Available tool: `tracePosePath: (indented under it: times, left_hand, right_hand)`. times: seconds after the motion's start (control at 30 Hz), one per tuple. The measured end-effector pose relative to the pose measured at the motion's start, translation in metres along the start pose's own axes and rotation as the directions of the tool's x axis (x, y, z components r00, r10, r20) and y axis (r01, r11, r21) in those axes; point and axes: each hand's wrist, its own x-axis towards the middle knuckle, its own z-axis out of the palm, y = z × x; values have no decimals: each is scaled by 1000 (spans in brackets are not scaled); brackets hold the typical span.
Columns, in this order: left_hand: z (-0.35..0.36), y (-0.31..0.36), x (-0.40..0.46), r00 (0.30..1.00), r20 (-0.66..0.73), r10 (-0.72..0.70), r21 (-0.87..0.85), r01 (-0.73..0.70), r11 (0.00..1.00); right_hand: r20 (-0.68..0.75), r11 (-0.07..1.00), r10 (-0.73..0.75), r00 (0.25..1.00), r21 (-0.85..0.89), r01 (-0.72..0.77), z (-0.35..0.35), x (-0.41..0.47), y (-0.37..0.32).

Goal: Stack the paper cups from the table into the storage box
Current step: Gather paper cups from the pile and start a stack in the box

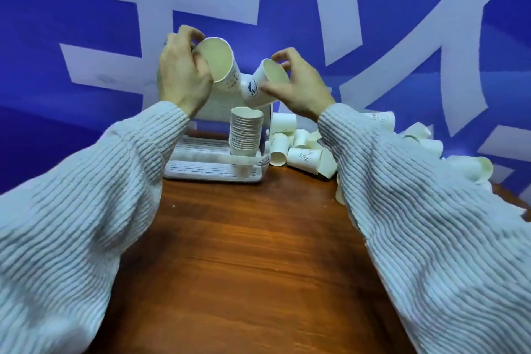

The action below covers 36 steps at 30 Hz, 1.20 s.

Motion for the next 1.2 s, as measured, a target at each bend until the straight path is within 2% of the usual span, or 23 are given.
tracePosePath:
  times: [0.13, 0.27, 0.43, 0.53, 0.67, 0.8, 1.0, 1.2]
  left_hand:
    - [0, -15, 13, 1000, 16, 4, 48, -5, 999]
    - [2, -26, 21, 999, 35, 9, 71, -11, 997]
    - [8, -32, 27, 998, 54, 18, 76, -22, 997]
    - [14, -30, 28, 996, 79, 40, 48, -43, 998]
    - [29, -20, 23, 986, 150, 73, -2, -73, 997]
    - [44, -10, 23, 984, 171, 46, -8, -45, 999]
    - [55, 3, 24, 969, 246, 30, 42, -42, 998]
    - [69, -12, 1, 881, 454, -135, 289, -3, 957]
  right_hand:
    - [198, 968, -87, 976, -213, 130, 24, 27, 0]
    - [365, 942, -100, 926, -264, 206, 40, 39, 3]
    - [559, 876, -81, 825, -355, 327, 65, 29, 21]
    - [535, 902, -91, 840, -314, 297, 82, 21, 37]
    - [471, 996, -49, 881, -41, 77, 90, 20, 47]
    - [431, 975, 18, 902, 193, -112, 99, 18, 55]
    - [335, 933, 61, 940, 315, -173, 101, 12, 61]
    - [325, 901, 30, 945, 400, -167, 106, 8, 62]
